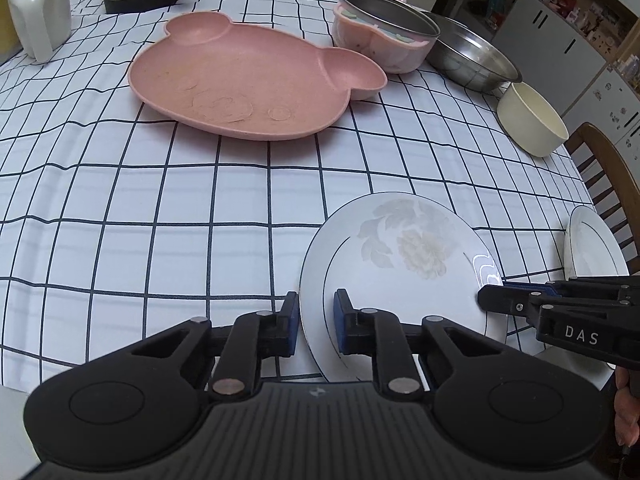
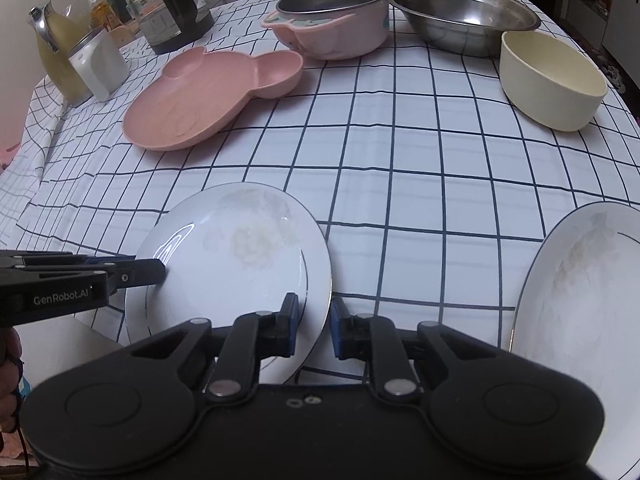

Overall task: Organize plates and bowls
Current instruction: 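Lift the smaller plate with both grippers and carry it over the large plate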

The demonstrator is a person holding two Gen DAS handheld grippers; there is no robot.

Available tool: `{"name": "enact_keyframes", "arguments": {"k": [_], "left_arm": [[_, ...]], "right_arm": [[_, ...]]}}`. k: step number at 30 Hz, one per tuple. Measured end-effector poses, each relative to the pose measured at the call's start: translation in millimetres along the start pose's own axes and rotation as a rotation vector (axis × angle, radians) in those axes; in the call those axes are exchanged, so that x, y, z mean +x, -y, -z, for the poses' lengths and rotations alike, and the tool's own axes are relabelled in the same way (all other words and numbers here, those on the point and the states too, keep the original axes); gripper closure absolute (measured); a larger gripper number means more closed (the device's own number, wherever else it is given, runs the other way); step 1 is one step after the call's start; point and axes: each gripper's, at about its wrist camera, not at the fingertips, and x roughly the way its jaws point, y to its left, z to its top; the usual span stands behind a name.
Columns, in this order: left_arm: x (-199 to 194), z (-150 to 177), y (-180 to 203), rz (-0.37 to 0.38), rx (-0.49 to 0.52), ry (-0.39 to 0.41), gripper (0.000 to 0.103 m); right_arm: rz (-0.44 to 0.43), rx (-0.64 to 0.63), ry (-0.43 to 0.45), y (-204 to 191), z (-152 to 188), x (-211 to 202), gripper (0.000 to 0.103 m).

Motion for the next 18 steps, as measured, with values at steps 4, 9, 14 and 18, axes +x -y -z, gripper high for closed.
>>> {"name": "enact_keyframes", "arguments": {"k": [4,9,14,18], "left_arm": [[-4.5,1.6,2.2,-0.001,-0.004,0.012,0.087],[-13.2,3.3,8.7,-0.001,0.006,0.023,0.088],[-21.3,3.1,19.7,0.011,0.029,0.030,0.089],[-26.8,2.1,30.3,0.024,0.043,0.030,0.090]], "right_arm": [[0.004,0.006,0.004,0.2,0.8,-2.7,0.088],[-0.003,0.026,0.012,3.4,1.5,-10.8,0.090],[0.015,0.038,0.017,6.8,3.5,-20.9,0.091],[0.028,0.069,0.023,13.7,4.9,-29.7,0.092]]}}
